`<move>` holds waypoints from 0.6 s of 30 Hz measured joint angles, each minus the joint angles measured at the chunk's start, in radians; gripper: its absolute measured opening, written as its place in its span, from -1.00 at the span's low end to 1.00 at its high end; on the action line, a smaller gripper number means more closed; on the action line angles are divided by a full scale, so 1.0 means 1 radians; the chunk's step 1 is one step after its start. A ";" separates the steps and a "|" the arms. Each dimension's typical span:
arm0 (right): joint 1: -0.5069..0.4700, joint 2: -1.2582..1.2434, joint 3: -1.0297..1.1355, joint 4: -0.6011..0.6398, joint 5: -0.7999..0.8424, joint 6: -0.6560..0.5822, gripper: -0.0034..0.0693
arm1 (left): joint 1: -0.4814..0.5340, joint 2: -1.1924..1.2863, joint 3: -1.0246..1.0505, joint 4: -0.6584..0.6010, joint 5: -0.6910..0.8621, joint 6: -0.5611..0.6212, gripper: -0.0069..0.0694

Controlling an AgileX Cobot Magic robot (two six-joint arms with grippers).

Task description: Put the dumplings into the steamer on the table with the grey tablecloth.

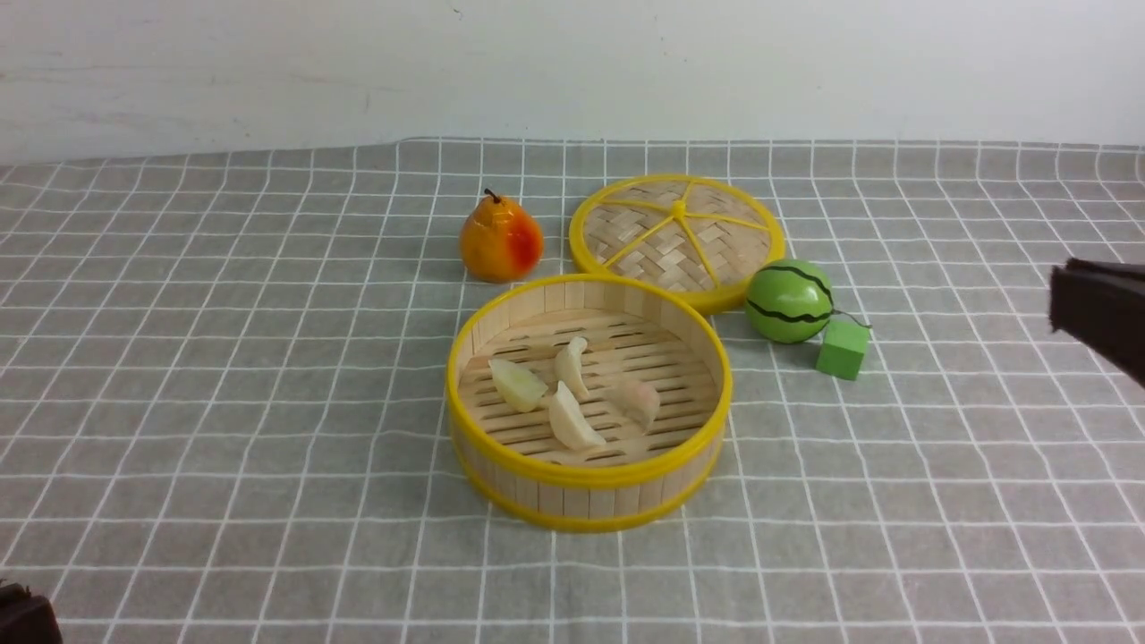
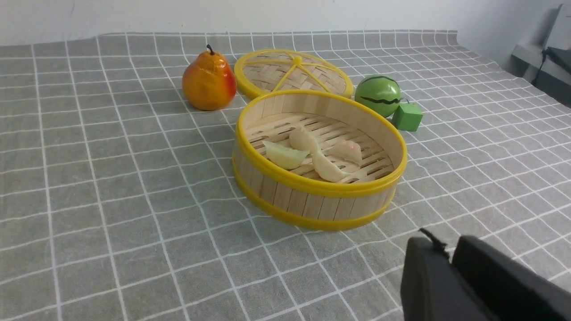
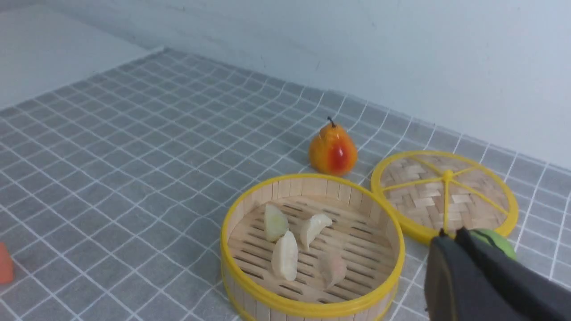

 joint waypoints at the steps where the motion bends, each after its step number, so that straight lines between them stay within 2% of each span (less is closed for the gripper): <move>1: 0.000 -0.046 0.012 0.000 0.005 0.000 -0.95 | 0.000 0.000 0.000 0.000 0.000 0.000 -0.61; 18: 0.000 -0.112 0.022 -0.003 0.042 0.000 -0.92 | 0.000 0.000 0.000 0.000 0.000 0.000 -0.57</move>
